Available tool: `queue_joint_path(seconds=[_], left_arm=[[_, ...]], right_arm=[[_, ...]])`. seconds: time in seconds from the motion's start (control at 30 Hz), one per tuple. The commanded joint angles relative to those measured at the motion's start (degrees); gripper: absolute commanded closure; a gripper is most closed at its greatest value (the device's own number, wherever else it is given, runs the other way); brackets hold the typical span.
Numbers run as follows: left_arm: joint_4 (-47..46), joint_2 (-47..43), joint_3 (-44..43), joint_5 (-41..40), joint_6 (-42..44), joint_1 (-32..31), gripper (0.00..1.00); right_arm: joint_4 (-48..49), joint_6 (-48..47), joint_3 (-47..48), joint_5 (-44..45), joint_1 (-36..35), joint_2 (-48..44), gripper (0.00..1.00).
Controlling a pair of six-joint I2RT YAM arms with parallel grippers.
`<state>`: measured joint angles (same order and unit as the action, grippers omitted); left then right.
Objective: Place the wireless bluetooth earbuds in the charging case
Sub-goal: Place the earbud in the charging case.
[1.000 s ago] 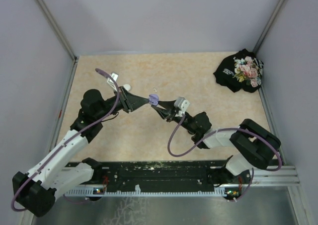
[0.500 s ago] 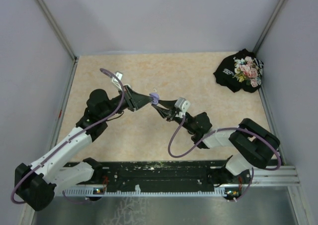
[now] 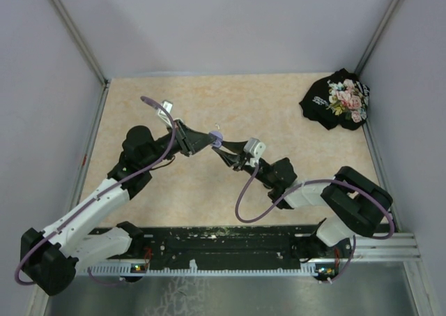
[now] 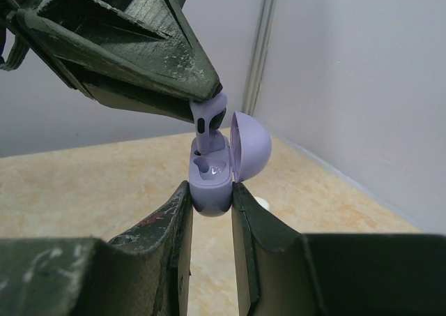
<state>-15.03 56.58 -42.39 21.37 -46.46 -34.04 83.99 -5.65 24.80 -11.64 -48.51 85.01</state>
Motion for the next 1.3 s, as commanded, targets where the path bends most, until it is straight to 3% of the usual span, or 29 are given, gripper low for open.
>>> queue_joint_path(seconds=[0.0, 0.73, 1.27], left_arm=[[-0.88, 0.15, -0.86, -0.97, 0.84, -0.45, 0.97], [4.97, 0.37, -2.49, -4.14, 2.74, -1.12, 0.96], [10.51, -0.48, -3.73, -7.85, 4.53, -1.18, 0.85]], right_arm=[[2.69, -0.8, 1.18, -0.07, -0.72, -1.66, 1.0], [2.15, -2.44, 0.83, 1.1, -0.75, -2.57, 1.0], [2.11, -2.0, 0.65, 1.05, -0.74, -2.83, 1.0]])
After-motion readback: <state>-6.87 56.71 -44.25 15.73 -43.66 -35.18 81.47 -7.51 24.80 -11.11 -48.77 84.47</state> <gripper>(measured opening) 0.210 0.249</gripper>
